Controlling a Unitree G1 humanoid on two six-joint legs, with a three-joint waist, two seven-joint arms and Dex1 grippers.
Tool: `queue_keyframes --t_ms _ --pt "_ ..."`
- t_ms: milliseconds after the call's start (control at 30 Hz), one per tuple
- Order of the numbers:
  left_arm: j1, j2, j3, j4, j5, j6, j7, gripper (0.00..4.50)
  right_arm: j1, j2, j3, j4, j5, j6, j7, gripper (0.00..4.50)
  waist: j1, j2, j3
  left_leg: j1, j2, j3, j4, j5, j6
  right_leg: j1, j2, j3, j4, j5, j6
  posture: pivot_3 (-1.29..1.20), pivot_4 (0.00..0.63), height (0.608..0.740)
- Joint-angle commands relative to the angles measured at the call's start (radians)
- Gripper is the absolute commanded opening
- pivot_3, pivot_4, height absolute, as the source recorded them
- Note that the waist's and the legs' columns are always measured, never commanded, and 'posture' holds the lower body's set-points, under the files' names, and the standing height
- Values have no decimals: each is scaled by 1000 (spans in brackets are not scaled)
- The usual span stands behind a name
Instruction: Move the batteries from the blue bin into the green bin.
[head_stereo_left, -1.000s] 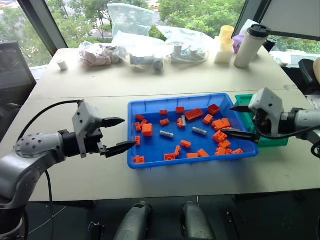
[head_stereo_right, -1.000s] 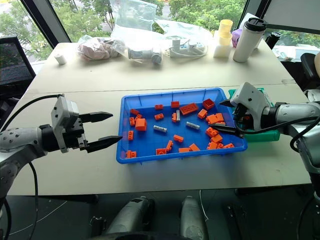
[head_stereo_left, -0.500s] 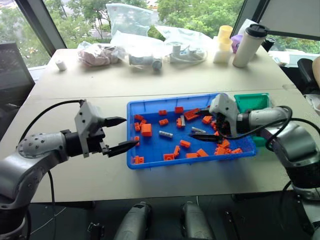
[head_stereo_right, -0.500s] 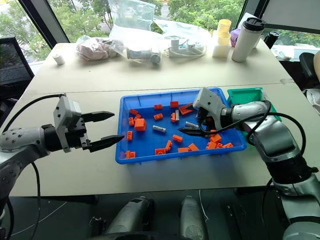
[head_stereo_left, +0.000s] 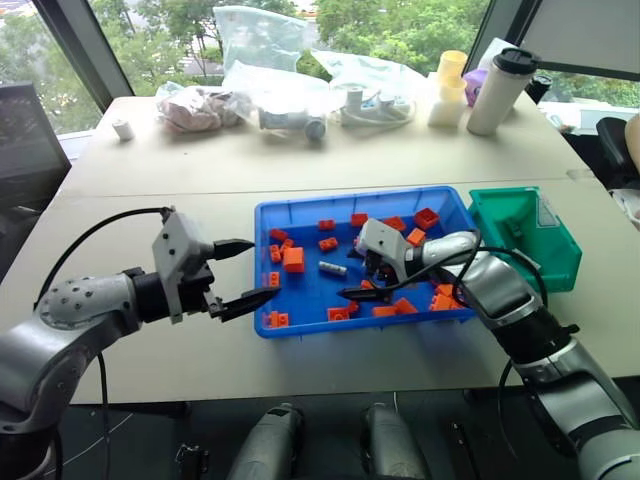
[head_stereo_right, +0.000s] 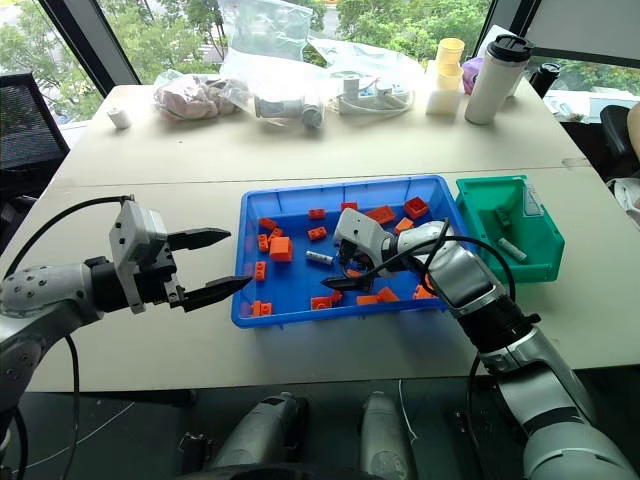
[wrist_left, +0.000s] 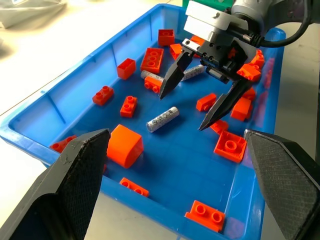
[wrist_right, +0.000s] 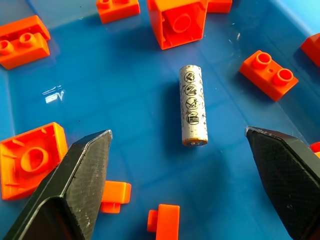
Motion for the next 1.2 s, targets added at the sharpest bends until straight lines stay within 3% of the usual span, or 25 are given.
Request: queue_keyframes --t_ms 33,133,200,333,400,567,667,833,967,1200 --pt "14 -2 28 -34 -3 -12 10 4500 -32 23 13 27 -47 -28 -8 4394 0 0 0 0 0 0 0 0 0 0 0 0 0 0 0 0 150 740" --pt "36 1 45 -41 -1 -18 10 4500 -42 27 46 53 -101 -46 -11 3583 -2 0 0 0 0 0 0 0 0 0 0 0 0 0 0 0 150 740" --pt "43 2 52 -42 0 -20 11 4500 -45 36 46 53 -106 -42 -10 2708 -2 0 0 0 0 0 0 0 0 0 0 0 0 0 0 0 150 740" --pt "44 0 50 -40 8 -26 17 4500 -52 51 42 52 -133 -51 -14 530 -2 0 0 0 0 0 0 0 0 0 0 0 0 0 0 0 150 740" --pt "43 -1 48 -38 9 -29 18 4500 -56 58 33 49 -135 -44 -13 19 -2 0 0 0 0 0 0 0 0 0 0 0 0 0 0 0 150 740" --pt "25 -8 20 -20 21 -46 12 4500 -105 9 -105 -34 -89 32 -26 24 0 0 0 0 0 0 0 0 0 0 0 0 0 0 0 0 150 740" --pt "3 -16 -1 -1 30 -60 2 4500 -110 -126 -279 -76 -57 112 -37 24 11 1 0 -1 -1 0 0 0 0 0 0 0 0 0 0 0 150 740" --pt "-46 -46 -43 52 63 -106 -32 4500 -8 -350 -455 -87 -57 153 -49 24 10 0 0 -1 -1 -1 0 -2 4 1 -1 -1 -2 0 0 0 150 740" --pt "-123 -74 -84 109 79 -134 -65 4500 92 -473 -543 -93 -59 167 -51 24 -1 1 0 0 0 1 -1 -3 5 0 -1 0 -1 0 0 0 150 740" --pt "-268 -147 -142 207 106 -183 -112 4500 213 -530 -588 -80 -50 150 -54 24 -1 2 0 0 0 1 0 -3 4 0 0 0 0 0 0 0 150 740"
